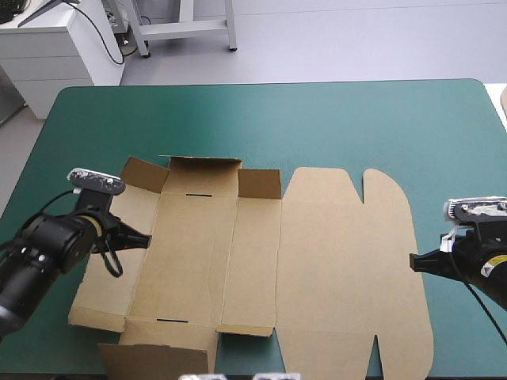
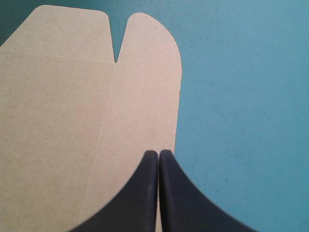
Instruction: Fold the box
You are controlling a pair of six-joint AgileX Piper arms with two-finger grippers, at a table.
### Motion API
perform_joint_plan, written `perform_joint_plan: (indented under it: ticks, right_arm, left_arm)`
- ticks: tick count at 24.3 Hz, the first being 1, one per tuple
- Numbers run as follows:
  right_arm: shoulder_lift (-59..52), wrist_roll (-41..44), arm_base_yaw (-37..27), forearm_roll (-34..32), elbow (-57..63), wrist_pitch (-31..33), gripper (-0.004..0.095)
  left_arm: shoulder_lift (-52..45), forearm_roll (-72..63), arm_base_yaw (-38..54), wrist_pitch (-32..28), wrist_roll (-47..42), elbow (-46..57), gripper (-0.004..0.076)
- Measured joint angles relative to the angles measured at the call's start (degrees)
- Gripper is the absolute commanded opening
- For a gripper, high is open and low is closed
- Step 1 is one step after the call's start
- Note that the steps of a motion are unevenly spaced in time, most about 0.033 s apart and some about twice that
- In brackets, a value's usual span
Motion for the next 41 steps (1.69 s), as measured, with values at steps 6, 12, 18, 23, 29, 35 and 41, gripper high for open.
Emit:
perform_joint_plan:
  ticks: [6,12,18,23,29,35,41]
  right_arm:
    - [0.0,-0.2,0.0,0.0,0.0,0.0,-0.0016]
    - [0.0,-1.9,0.0,0.4,0.0,0.0,-0.0016]
    - [0.0,-2.4,0.0,0.8,0.0,0.0,-0.0016]
    - [0.0,-3.2,0.0,0.9,0.0,0.0,-0.0021]
    - [0.0,-4.6,0.0,0.9,0.0,0.2,-0.0021]
    - [0.0,-5.4,0.0,0.9,0.0,0.2,-0.0021]
    - [0.0,-5.6,0.0,1.0,0.0,0.2,-0.0021]
  left_arm:
    - [11.5,-30.0,27.1,3.0,25.7,-10.0,0.0016]
    - [12.4,-41.0,48.8,14.4,38.1,-10.2,0.0016]
    - [12.4,-40.8,54.0,15.0,42.2,-6.1,0.0016]
    - [12.4,-38.4,54.3,15.0,45.3,-0.9,0.0017]
    - [12.4,-38.5,54.3,15.0,47.2,2.0,0.0145]
    - [12.4,-41.7,54.3,14.5,47.6,2.0,0.0509]
    - [13.3,-42.5,54.3,12.0,49.1,5.4,0.0475]
